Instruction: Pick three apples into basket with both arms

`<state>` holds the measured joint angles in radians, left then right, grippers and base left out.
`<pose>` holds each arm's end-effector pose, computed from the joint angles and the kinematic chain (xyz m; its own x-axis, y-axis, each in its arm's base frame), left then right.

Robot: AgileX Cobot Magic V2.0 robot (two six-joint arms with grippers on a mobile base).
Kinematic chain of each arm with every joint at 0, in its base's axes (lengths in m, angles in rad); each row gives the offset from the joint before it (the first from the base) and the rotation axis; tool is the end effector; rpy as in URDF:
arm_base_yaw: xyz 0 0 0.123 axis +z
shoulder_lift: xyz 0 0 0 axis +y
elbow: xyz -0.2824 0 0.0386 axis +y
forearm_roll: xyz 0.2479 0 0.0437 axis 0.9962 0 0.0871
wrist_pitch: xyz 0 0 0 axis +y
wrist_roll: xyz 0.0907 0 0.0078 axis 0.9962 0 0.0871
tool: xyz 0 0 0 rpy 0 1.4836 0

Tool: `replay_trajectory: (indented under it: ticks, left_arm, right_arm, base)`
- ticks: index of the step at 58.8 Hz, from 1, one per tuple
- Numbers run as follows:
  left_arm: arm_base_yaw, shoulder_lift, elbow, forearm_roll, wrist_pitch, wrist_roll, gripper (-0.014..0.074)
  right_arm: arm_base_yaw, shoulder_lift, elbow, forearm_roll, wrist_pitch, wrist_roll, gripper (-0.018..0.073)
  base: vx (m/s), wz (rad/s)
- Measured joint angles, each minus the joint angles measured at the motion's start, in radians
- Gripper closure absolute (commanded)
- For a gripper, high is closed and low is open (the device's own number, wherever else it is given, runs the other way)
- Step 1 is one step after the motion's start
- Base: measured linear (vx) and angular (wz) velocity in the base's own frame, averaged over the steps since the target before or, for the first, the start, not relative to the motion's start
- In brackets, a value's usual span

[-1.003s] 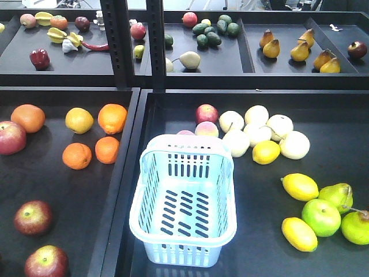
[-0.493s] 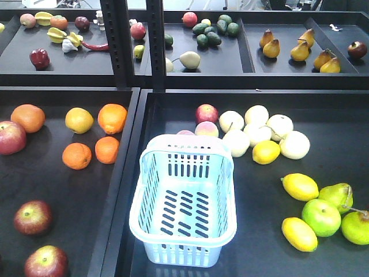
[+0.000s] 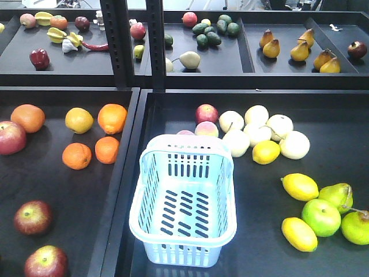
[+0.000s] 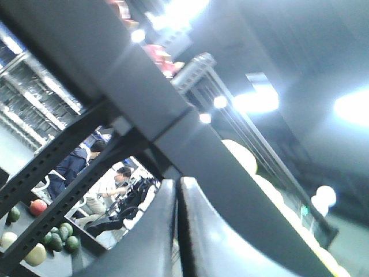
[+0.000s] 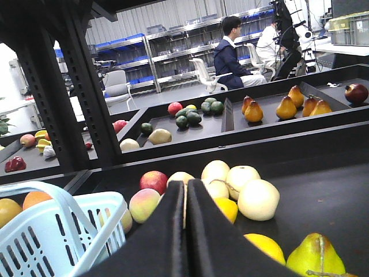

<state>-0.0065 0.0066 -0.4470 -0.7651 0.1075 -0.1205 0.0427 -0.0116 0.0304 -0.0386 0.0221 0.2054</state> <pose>0.0052 -0.0069 0.3481 0.2195 -0.7718 -0.5968 0.3825 0.6308 -0.6751 0.0567 0.0023 0.2014 0.0387 0.1678 -0.9851 -0.0489 0.9849 0.1659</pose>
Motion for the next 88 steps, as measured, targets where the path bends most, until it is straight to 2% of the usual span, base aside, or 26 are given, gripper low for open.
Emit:
replay_trajectory:
  ticks: [11,19,24,29,39,44,48,52,57,64,70,78,82,88]
  left_arm:
    - [0.0,0.138,-0.134,-0.003,0.122,0.154,0.0603]
    - [0.0,0.275,-0.222,-0.085,0.205,0.317,0.0603]
    - [0.0,0.382,-0.266,-0.193,0.281,0.475,0.0603]
    - [-0.009,0.484,-0.295,-0.352,0.356,0.672,0.0603]
    - [-0.059,0.692,-0.311,-0.743,0.49,1.15,0.0603]
    - [-0.075,0.784,-0.325,-0.856,0.534,1.349,0.0599]
    - [-0.079,0.852,-0.355,-0.892,0.559,1.442,0.0591]
    - [-0.079,0.925,-0.395,-0.902,0.585,1.498,0.0569]
    - [-0.079,1.009,-0.456,-0.902,0.614,1.525,0.0516]
    - [-0.079,1.128,-0.561,-0.874,0.664,1.536,0.0392]
    - [-0.094,1.213,-0.644,-0.827,0.676,1.538,0.0253]
    - [-0.146,1.324,-0.758,-0.709,0.65,1.539,0.0109]
    - [-0.174,1.382,-0.806,-0.61,0.641,1.54,0.0082]
    - [-0.216,1.459,-0.857,-0.463,0.637,1.54,0.0085]
  right_arm:
    - [0.0,0.0,0.0,0.0,0.0,0.0,0.0565]
    - [0.0,0.0,0.0,0.0,0.0,0.0,0.0565]
    - [0.0,0.0,0.0,0.0,0.0,0.0,0.0565]
    - [0.0,0.0,0.0,0.0,0.0,0.0,0.0565]
    - [0.0,0.0,0.0,0.0,0.0,0.0,0.0565]
    - [0.0,0.0,0.0,0.0,0.0,0.0,0.0565]
    - [0.0,0.0,0.0,0.0,0.0,0.0,0.0565]
    - [0.0,0.0,0.0,0.0,0.0,0.0,0.0565]
    - [0.0,0.0,0.0,0.0,0.0,0.0,0.0565]
    - [0.0,0.0,0.0,0.0,0.0,0.0,0.0565]
    - [0.0,0.0,0.0,0.0,0.0,0.0,0.0565]
    - [0.0,0.0,0.0,0.0,0.0,0.0,0.0565]
    - [0.0,0.0,0.0,0.0,0.0,0.0,0.0565]
    - [0.0,0.0,0.0,0.0,0.0,0.0,0.0565]
  base:
    - [0.0,0.0]
    - [0.0,0.0]
    - [0.0,0.0]
    - [0.0,0.0]
    - [0.0,0.0]
    - [0.0,0.0]
    - [0.0,0.0]
    - [0.0,0.0]
    - [0.0,0.0]
    - [0.0,0.0]
    - [0.0,0.0]
    - [0.0,0.0]
    - [0.0,0.0]
    - [0.0,0.0]
